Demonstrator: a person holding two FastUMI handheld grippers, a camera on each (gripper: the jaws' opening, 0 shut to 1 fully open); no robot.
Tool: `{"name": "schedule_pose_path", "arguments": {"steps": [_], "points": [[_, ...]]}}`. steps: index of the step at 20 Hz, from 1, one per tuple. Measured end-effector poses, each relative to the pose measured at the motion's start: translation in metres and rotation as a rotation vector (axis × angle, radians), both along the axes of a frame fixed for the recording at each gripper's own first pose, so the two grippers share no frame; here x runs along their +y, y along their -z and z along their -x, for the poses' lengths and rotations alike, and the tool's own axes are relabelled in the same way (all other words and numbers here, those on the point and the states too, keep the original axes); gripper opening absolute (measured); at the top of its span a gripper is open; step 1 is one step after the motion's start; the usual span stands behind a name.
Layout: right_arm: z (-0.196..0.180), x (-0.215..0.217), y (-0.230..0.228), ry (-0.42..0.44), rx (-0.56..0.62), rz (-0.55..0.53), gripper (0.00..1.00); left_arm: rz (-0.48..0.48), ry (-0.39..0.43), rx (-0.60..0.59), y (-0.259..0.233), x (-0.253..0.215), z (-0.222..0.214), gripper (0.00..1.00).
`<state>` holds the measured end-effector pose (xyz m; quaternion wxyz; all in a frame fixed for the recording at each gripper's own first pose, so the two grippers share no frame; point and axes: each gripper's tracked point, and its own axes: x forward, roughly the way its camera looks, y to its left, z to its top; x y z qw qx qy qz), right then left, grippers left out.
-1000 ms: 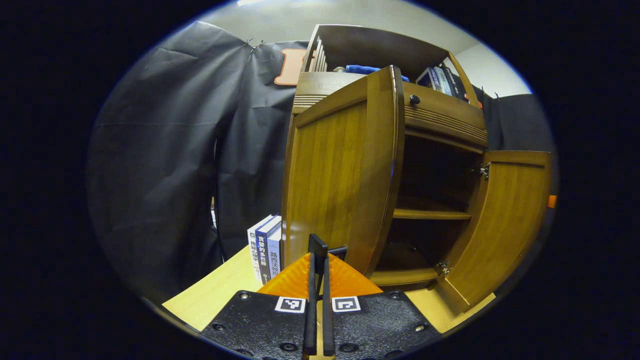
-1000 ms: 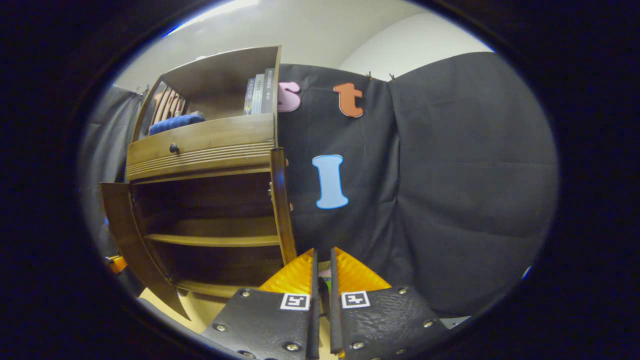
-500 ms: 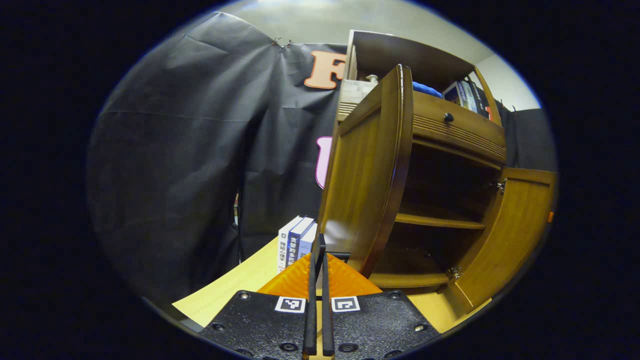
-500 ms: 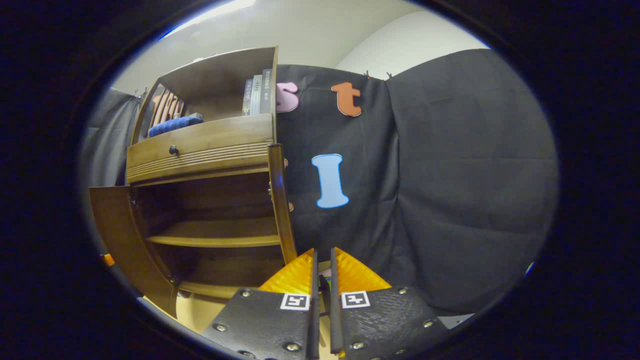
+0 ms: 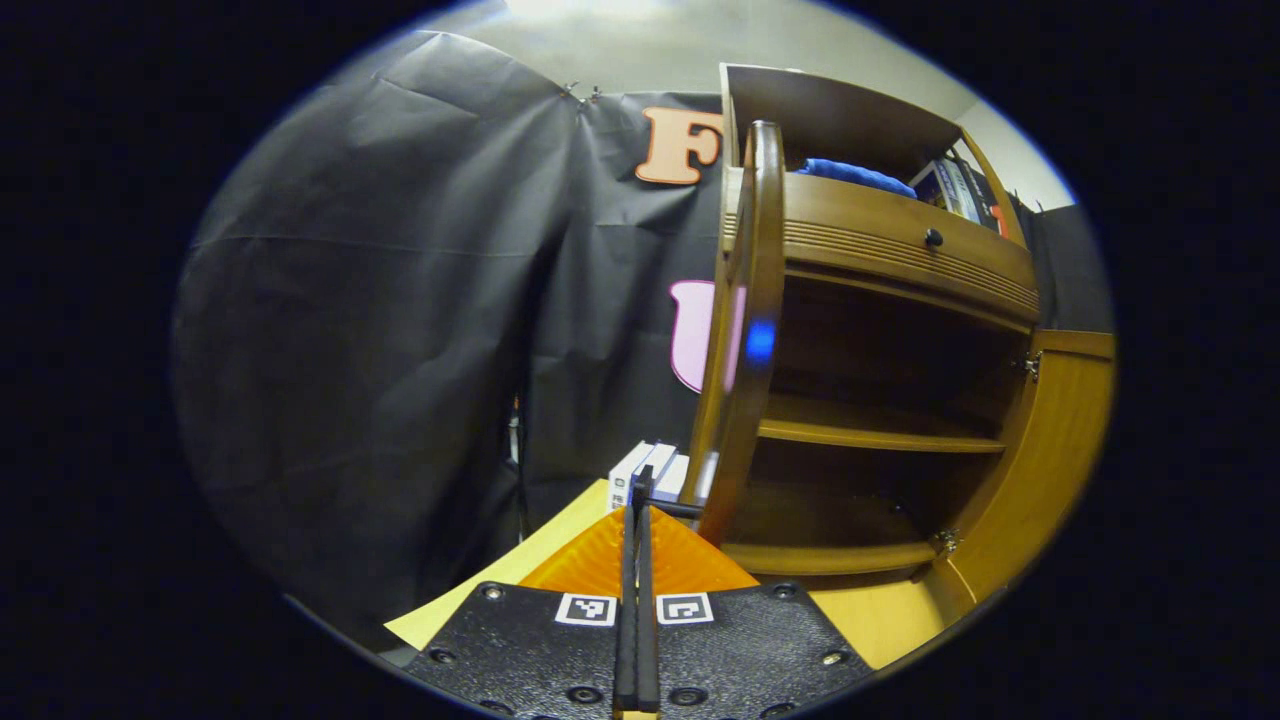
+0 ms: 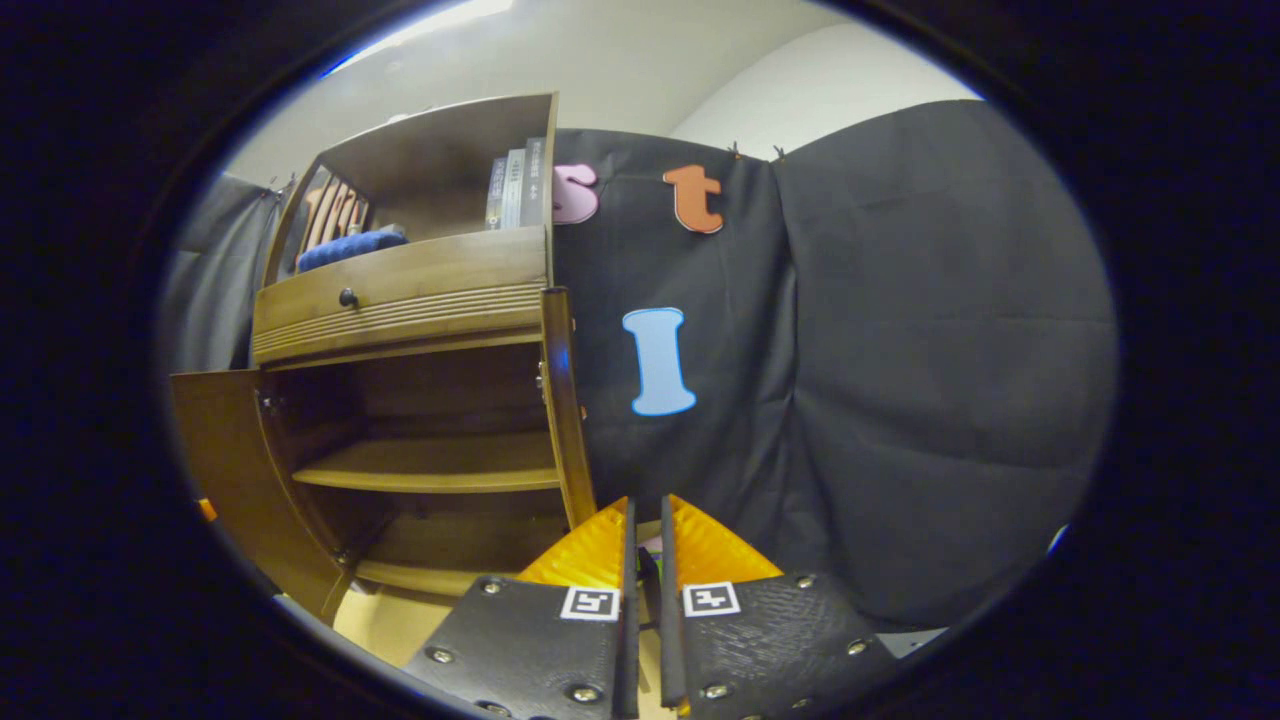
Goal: Open the right door of the double-door shoe cabinet with the right hand, and open the left door with the left hand.
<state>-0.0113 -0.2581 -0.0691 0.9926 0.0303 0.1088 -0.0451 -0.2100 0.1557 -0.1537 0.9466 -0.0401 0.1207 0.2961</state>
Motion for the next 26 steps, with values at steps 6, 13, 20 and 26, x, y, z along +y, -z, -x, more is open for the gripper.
{"name": "schedule_pose_path", "arguments": {"steps": [6, 13, 20, 26], "points": [[-0.004, -0.003, 0.0, 0.01, 0.005, -0.016, 0.09, 0.037, -0.055, -0.03, -0.006, 0.009, 0.019, 0.01], [0.007, 0.002, 0.001, 0.004, 0.008, -0.034, 0.09, -0.037, -0.051, -0.054, -0.052, -0.008, 0.02, 0.01], [0.017, 0.001, -0.05, 0.021, -0.095, 0.001, 0.17, -0.146, 0.047, -0.165, -0.156, -0.038, -0.015, 0.0], [0.017, 0.063, -0.093, -0.103, -0.163, 0.01, 0.12, -0.115, 0.244, -0.221, -0.192, -0.116, -0.074, 0.0]]}}
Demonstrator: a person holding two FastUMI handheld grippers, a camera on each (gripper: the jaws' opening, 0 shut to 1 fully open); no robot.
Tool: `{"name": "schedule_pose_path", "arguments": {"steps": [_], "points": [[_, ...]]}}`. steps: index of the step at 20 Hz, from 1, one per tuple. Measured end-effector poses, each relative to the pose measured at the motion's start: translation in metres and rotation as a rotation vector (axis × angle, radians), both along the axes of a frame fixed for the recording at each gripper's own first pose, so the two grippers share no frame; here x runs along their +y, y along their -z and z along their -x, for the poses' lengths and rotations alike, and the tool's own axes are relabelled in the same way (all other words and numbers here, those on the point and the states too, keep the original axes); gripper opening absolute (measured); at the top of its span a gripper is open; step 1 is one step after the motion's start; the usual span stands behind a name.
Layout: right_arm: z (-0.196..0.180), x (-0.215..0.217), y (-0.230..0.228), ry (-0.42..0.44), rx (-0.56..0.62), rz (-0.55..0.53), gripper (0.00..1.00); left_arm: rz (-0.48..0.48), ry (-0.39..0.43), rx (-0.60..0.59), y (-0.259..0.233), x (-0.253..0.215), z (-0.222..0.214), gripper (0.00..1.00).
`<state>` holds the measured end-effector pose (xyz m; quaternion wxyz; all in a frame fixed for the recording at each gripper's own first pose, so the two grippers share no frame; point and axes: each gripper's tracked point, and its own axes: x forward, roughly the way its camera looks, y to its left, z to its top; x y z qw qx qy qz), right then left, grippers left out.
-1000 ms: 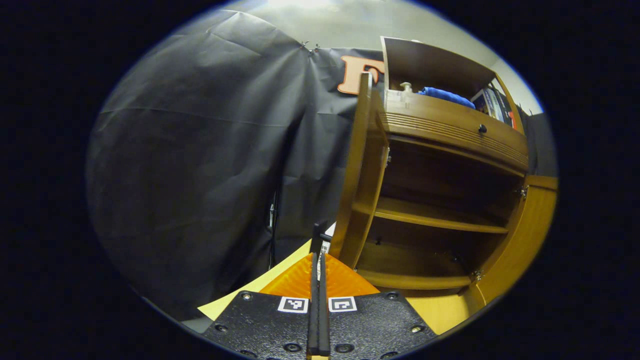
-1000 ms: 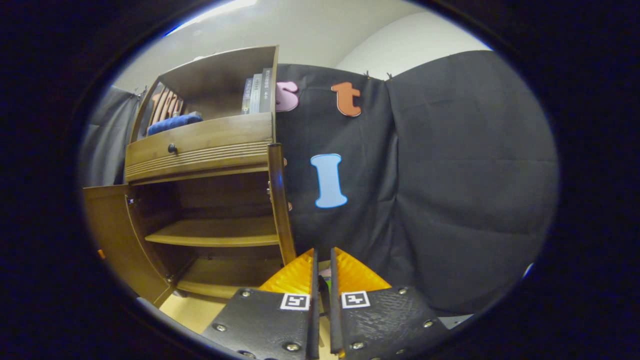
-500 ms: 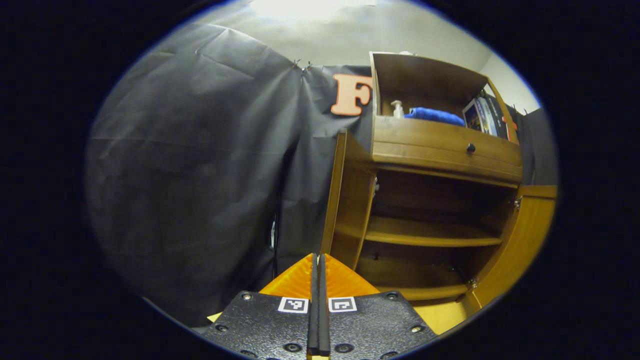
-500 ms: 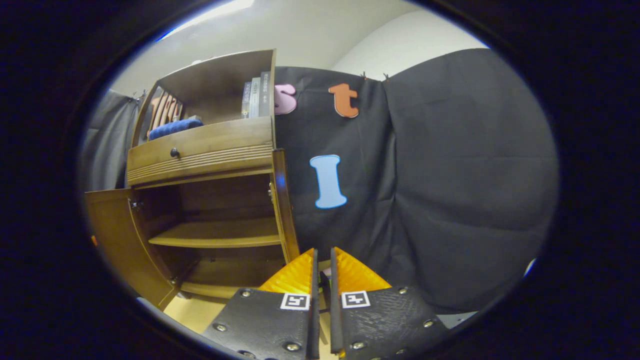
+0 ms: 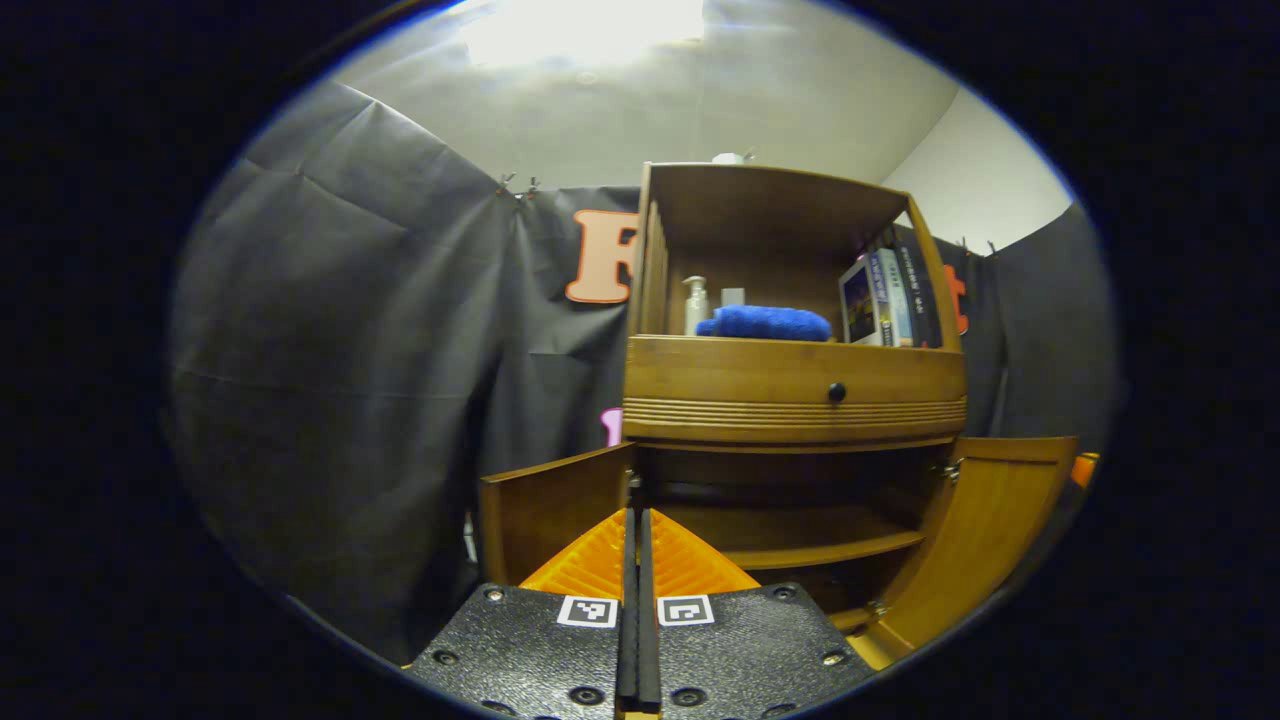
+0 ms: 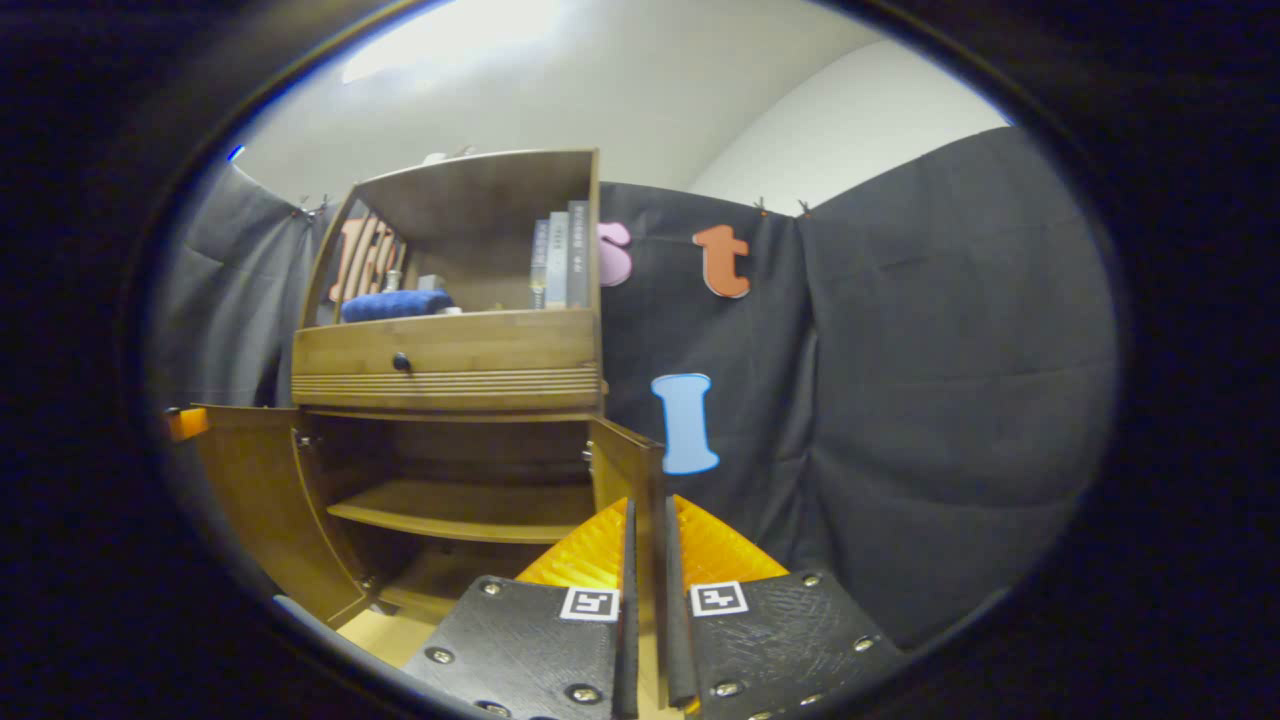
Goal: Open the right door of the double-door shoe cabinet with the right hand, and open the left door with the left hand.
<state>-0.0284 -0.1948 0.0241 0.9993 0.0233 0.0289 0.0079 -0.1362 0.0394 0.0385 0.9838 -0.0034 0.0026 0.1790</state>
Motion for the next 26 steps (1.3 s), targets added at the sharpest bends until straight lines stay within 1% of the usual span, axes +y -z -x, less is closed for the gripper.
{"name": "schedule_pose_path", "arguments": {"steps": [1, 2, 6, 8, 9, 11, 15, 18, 20, 21, 22, 23, 24, 25, 26], "points": [[0.0, 0.017, -0.005, -0.036, -0.007, -0.013, 0.12, 0.007, 0.037, -0.008, -0.001, -0.014, -0.011, 0.03], [0.001, 0.034, -0.007, -0.068, -0.009, -0.024, 0.12, 0.017, 0.073, -0.015, -0.001, -0.029, -0.02, 0.0], [0.002, 0.097, -0.008, -0.188, 0.009, -0.065, 0.12, 0.106, 0.214, -0.023, 0.006, -0.086, -0.048, 0.01], [0.004, 0.123, -0.005, -0.237, 0.026, -0.072, 0.12, 0.153, 0.261, -0.013, 0.013, -0.108, -0.054, 0.0], [0.012, 0.137, 0.0, -0.259, 0.037, -0.077, 0.12, 0.166, 0.272, -0.002, 0.017, -0.116, -0.054, 0.0], [0.016, 0.152, 0.006, -0.291, 0.058, -0.081, 0.12, 0.161, 0.262, 0.012, 0.024, -0.12, -0.053, 0.01], [0.017, 0.173, 0.02, -0.325, 0.097, -0.075, 0.12, 0.147, 0.238, 0.035, 0.037, -0.122, -0.049, 0.01], [0.015, 0.174, 0.026, -0.327, 0.114, -0.07, 0.12, 0.127, 0.22, 0.058, 0.046, -0.12, -0.048, 0.01], [0.012, 0.171, 0.028, -0.309, 0.117, -0.077, 0.12, 0.122, 0.214, 0.051, 0.047, -0.118, -0.046, 0.01], [0.01, 0.166, 0.029, -0.29, 0.118, -0.078, 0.12, 0.126, 0.221, 0.046, 0.047, -0.121, -0.047, 0.11], [0.009, 0.167, 0.03, -0.294, 0.124, -0.083, 0.12, 0.133, 0.22, 0.038, 0.045, -0.12, -0.046, 0.26], [0.007, 0.166, 0.033, -0.288, 0.132, -0.081, 0.17, 0.141, 0.216, 0.028, 0.043, -0.118, -0.046, 0.36], [0.007, 0.163, 0.035, -0.278, 0.139, -0.078, 0.17, 0.148, 0.212, 0.017, 0.042, -0.118, -0.047, 0.45], [0.007, 0.163, 0.035, -0.28, 0.142, -0.076, 0.28, 0.147, 0.194, 0.009, 0.042, -0.113, -0.049, 0.72], [0.01, 0.167, 0.035, -0.294, 0.14, -0.077, 0.46, 0.14, 0.194, 0.008, 0.04, -0.114, -0.044, 0.84]]}}
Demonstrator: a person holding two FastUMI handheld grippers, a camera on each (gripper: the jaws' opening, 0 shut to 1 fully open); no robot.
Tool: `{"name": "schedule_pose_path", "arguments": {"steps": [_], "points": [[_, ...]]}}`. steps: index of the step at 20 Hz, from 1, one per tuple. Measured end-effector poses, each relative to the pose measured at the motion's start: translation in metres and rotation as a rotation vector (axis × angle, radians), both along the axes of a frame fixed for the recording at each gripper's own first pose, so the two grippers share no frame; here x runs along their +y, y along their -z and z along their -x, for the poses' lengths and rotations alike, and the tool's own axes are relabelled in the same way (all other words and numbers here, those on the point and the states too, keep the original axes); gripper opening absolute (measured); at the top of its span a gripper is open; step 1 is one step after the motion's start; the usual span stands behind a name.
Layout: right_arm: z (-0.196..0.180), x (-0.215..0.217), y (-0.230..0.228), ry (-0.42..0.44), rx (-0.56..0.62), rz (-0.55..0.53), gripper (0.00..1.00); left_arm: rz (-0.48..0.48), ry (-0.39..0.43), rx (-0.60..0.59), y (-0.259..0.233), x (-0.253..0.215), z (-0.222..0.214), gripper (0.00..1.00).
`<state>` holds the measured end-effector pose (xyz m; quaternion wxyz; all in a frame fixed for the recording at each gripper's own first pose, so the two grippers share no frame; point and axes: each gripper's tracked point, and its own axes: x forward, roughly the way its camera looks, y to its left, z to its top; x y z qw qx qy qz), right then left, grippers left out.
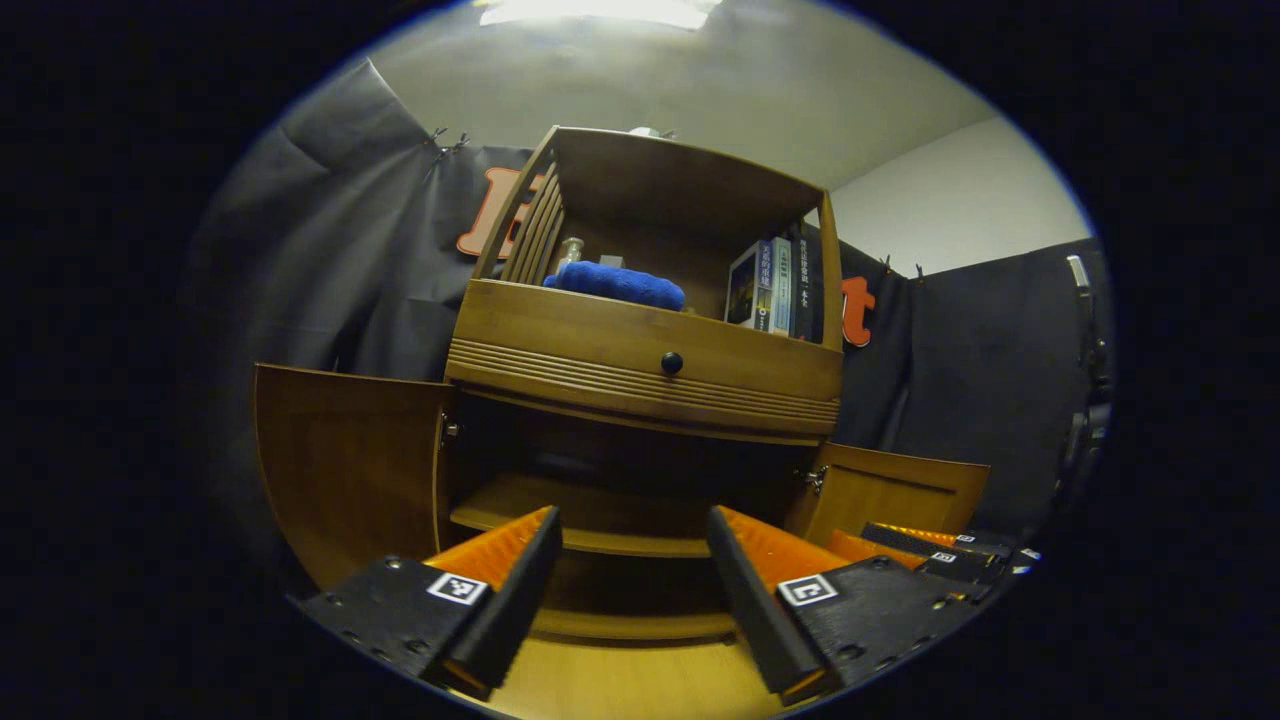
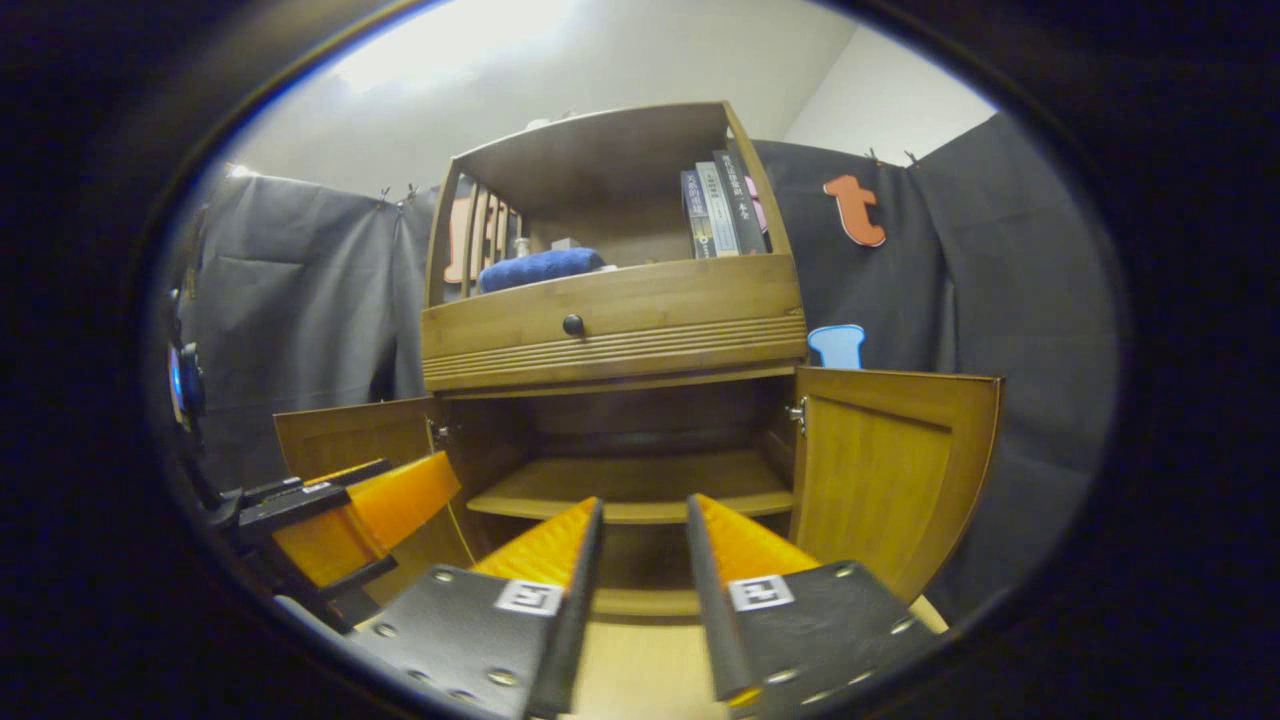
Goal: Open the right door of the double-door shoe cabinet with the right hand, and open the left door with the left hand.
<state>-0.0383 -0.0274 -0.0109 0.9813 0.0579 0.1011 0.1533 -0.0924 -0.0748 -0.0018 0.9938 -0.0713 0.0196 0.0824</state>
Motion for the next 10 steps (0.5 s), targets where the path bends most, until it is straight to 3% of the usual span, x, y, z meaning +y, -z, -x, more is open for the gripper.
{"name": "schedule_pose_path", "arguments": {"steps": [1, 3, 10], "points": [[-0.0006, 0.0024, 0.0004, -0.004, -0.009, 0.0, 0.63, -0.008, -0.008, -0.001, 0.0002, -0.0029, 0.0013, 0.99], [-0.0027, 0.0002, -0.0047, -0.002, -0.03, -0.009, 0.97, -0.027, -0.022, 0.0, 0.0009, 0.0014, 0.0002, 0.96], [-0.0061, -0.0064, -0.0058, 0.029, -0.043, 0.003, 1.0, -0.081, -0.029, 0.018, 0.0081, 0.0068, -0.0038, 0.96]]}}
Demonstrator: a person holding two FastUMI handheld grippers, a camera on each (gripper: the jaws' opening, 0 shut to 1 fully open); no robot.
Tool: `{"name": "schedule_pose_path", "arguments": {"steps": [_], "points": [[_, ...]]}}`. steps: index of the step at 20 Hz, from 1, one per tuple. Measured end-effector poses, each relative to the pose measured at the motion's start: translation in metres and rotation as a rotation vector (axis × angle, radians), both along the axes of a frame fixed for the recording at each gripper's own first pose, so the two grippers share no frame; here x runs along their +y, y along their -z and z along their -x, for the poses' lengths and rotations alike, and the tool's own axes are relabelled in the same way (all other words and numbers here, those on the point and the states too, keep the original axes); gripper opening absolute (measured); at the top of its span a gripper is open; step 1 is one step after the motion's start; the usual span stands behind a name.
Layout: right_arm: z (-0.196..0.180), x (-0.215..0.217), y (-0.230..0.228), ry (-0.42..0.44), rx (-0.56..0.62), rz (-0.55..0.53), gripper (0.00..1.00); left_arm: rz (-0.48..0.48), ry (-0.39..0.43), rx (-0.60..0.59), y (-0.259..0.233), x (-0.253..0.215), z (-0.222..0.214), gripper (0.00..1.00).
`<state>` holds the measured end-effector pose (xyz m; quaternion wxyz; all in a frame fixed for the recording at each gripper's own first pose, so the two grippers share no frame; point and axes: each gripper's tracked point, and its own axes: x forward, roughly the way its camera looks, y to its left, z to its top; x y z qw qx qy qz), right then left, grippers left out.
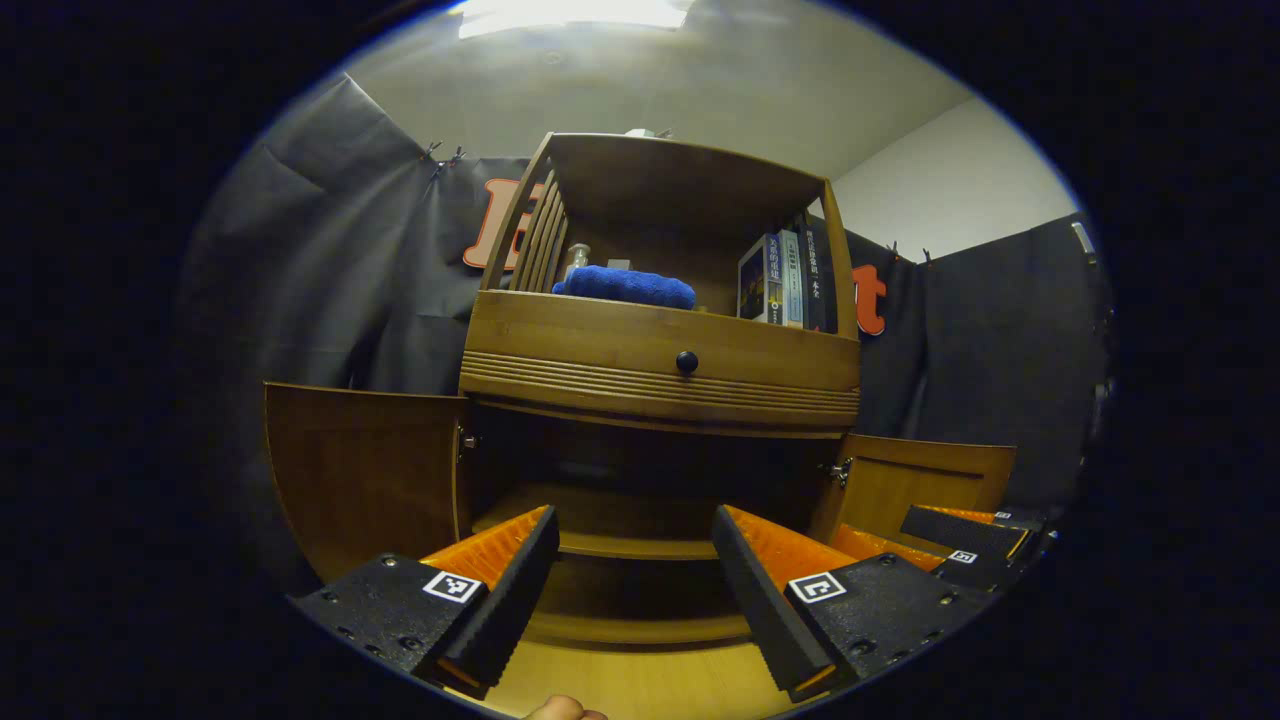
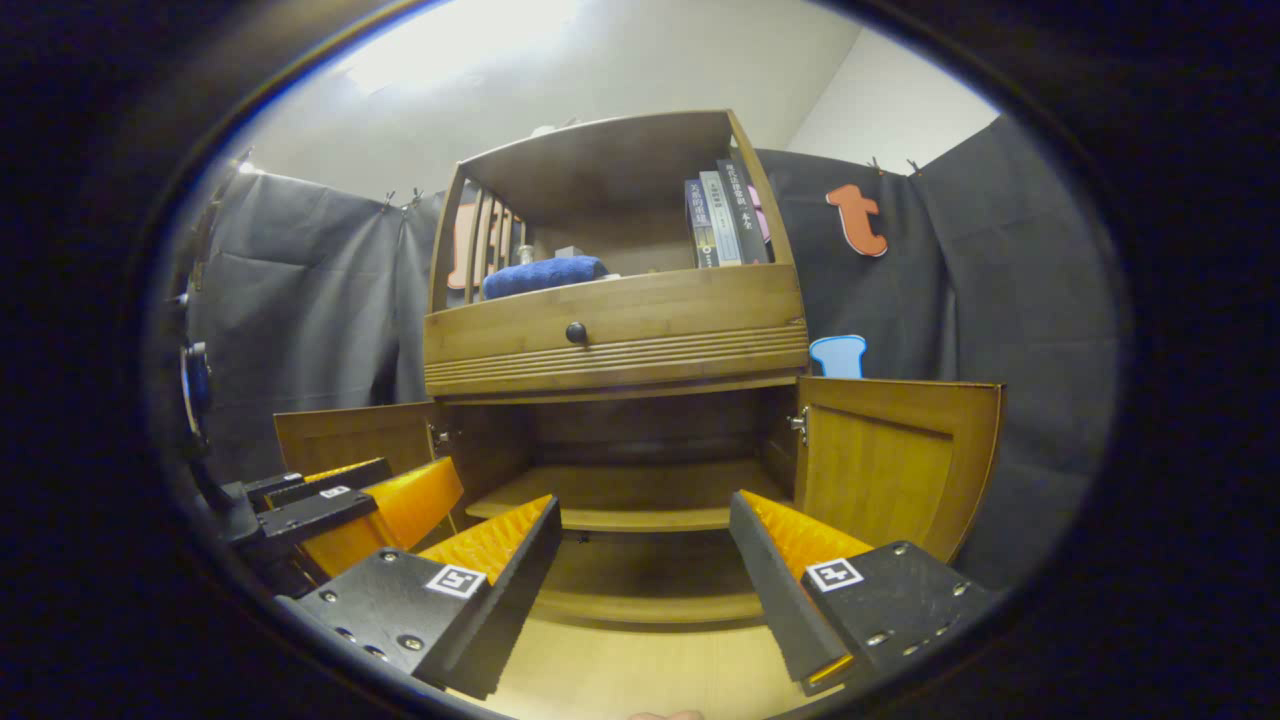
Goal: Open the right door of the double-door shoe cabinet with the right hand, and open the left door with the left hand.
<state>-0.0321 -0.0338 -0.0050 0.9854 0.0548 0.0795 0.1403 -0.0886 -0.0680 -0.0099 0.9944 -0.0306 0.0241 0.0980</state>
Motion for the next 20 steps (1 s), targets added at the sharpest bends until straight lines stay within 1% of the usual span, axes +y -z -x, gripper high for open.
{"name": "schedule_pose_path", "arguments": {"steps": [1, 2, 5, 6, 7, 9, 10, 13, 15, 16, 20], "points": [[-0.002, 0.0, -0.001, 0.006, -0.006, 0.006, 0.96, -0.011, 0.002, 0.001, 0.001, 0.001, -0.001, 0.96], [-0.003, -0.001, -0.002, 0.013, -0.012, 0.017, 1.0, -0.02, 0.005, 0.0, 0.001, 0.002, -0.002, 0.96], [-0.007, -0.004, -0.004, 0.036, -0.025, 0.047, 1.0, -0.043, 0.023, -0.007, 0.002, 0.002, -0.007, 0.95], [-0.006, -0.003, -0.005, 0.041, -0.027, 0.053, 0.96, -0.052, 0.029, -0.013, 0.001, 0.002, -0.01, 0.96], [-0.006, -0.003, -0.004, 0.044, -0.027, 0.058, 0.97, -0.057, 0.038, -0.016, 0.001, 0.002, -0.012, 0.96], [-0.003, 0.0, -0.004, 0.045, -0.031, 0.066, 0.97, -0.052, 0.062, -0.014, 0.004, -0.002, -0.017, 0.96], [-0.001, 0.0, -0.003, 0.044, -0.035, 0.074, 1.0, -0.047, 0.071, -0.012, 0.005, -0.004, -0.019, 0.96], [-0.001, -0.003, -0.006, 0.063, -0.052, 0.098, 1.0, -0.042, 0.102, -0.014, 0.006, -0.01, -0.025, 0.96], [-0.003, -0.004, -0.006, 0.077, -0.055, 0.1, 1.0, -0.049, 0.122, -0.017, 0.006, -0.012, -0.028, 0.96], [-0.004, -0.005, -0.006, 0.085, -0.054, 0.097, 0.97, -0.053, 0.132, -0.018, 0.006, -0.012, -0.03, 0.95], [-0.006, -0.007, -0.004, 0.122, -0.051, 0.089, 0.97, -0.061, 0.165, -0.026, 0.005, -0.011, -0.038, 0.96]]}}
